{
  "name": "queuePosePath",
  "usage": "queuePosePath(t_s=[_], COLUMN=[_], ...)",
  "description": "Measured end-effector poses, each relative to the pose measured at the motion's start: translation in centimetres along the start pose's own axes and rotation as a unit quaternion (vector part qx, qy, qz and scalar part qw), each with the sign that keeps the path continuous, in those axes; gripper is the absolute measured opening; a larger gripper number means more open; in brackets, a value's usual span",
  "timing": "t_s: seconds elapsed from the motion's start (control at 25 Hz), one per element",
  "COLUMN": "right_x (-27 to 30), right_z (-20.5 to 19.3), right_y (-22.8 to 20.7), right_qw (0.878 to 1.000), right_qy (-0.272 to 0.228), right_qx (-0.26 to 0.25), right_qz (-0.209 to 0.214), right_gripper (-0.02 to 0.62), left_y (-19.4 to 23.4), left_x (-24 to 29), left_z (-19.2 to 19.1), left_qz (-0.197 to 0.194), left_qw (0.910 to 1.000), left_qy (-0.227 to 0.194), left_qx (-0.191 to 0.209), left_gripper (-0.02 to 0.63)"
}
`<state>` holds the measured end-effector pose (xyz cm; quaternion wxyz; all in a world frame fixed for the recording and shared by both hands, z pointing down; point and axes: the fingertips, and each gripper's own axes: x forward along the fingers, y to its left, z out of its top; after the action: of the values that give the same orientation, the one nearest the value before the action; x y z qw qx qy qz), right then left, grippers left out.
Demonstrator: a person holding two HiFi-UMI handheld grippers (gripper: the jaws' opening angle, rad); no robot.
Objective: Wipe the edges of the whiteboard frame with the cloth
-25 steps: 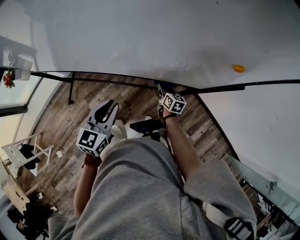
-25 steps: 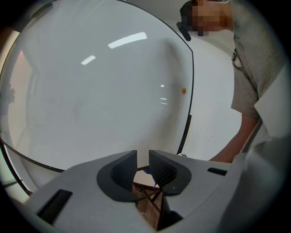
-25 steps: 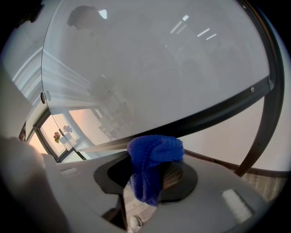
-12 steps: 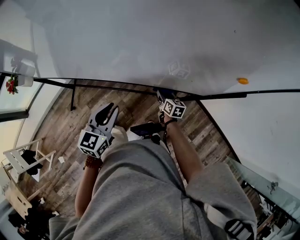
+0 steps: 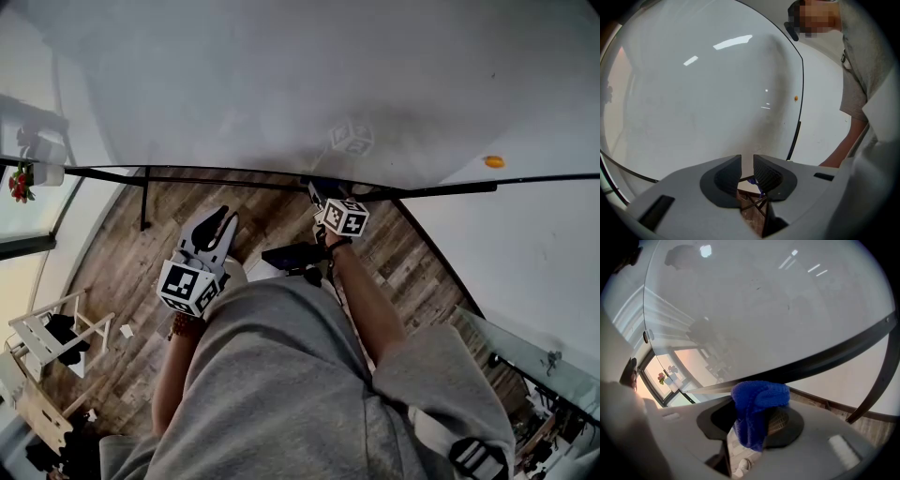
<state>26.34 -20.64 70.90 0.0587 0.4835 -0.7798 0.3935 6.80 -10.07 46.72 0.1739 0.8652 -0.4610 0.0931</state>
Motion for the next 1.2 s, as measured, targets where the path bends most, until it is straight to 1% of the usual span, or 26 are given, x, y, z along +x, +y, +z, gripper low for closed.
queuePosePath(t_s=[0.08, 0.2, 0.4, 0.56, 0.76, 1.0, 1.2], right_x=[0.1, 0.5, 0.9, 1.7, 2.6, 3.2, 3.3], right_z=[-0.5, -0.4, -0.6, -1.0, -1.4, -1.8, -1.9], right_y=[0.3, 0.8, 1.4, 2.6, 4.2, 5.5, 6.5], right_qw=[1.0, 1.0, 0.999, 0.999, 0.998, 0.997, 0.996], right_qy=[0.008, 0.015, 0.009, 0.006, -0.003, 0.002, -0.004], right_qx=[-0.004, -0.006, 0.003, 0.005, 0.011, 0.019, 0.02], right_qz=[-0.005, -0.013, -0.033, -0.041, -0.056, -0.069, -0.082], right_gripper=[0.158, 0.158, 0.158, 0.158, 0.158, 0.156, 0.158], left_y=[0.4, 1.1, 3.1, 4.7, 7.5, 10.4, 10.9], left_x=[-0.2, -0.2, -1.0, -2.2, -4.1, -5.7, -7.2], left_z=[-0.2, 0.2, -0.1, -0.5, -0.2, 0.3, 0.7], left_qz=[-0.008, -0.023, -0.032, -0.039, -0.041, -0.028, -0.035], left_qw=[1.0, 0.9997, 0.9994, 0.9991, 0.999, 0.9996, 0.9994], left_qy=[0.003, 0.006, 0.011, 0.018, 0.017, 0.01, 0.006], left_qx=[-0.003, 0.004, -0.001, -0.001, 0.002, -0.003, -0.001], left_gripper=[0.086, 0.084, 0.084, 0.083, 0.083, 0.08, 0.078])
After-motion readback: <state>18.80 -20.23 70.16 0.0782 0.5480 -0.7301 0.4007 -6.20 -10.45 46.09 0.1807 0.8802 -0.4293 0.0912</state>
